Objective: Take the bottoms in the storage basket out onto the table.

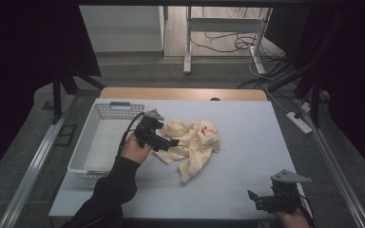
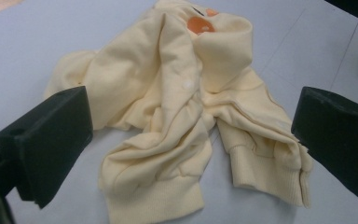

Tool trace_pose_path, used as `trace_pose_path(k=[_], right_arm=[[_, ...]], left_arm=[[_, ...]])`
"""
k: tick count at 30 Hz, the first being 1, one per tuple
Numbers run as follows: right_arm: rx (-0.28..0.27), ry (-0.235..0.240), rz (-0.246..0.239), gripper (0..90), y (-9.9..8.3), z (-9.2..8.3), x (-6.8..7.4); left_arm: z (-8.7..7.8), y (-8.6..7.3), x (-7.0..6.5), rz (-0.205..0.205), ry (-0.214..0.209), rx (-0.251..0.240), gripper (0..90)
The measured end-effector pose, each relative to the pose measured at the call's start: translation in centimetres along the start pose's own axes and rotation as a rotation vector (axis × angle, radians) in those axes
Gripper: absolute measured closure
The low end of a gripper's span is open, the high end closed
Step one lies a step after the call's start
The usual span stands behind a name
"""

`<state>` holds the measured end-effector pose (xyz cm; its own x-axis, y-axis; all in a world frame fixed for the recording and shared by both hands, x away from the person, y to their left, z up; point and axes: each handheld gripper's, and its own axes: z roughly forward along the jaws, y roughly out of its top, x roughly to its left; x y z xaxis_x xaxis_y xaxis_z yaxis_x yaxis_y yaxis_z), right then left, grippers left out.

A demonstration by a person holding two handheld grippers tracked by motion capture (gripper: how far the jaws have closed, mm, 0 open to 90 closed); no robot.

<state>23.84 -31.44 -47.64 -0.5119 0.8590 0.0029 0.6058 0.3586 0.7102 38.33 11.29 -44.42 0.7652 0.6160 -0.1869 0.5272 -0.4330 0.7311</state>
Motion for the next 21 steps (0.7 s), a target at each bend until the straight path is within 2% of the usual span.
trace_pose_path(k=[11,21], right_arm=[[0.000,-0.001,0.000,0.0,0.0,0.0,0.0],[-0.006,-0.005,0.003,0.0,0.0,0.0,0.0]], left_arm=[[-1.3,-1.0,0.3,-0.031,0.003,-0.014,0.0],[-1.9,-1.8,0.4,-0.042,0.006,-0.023,0.0]])
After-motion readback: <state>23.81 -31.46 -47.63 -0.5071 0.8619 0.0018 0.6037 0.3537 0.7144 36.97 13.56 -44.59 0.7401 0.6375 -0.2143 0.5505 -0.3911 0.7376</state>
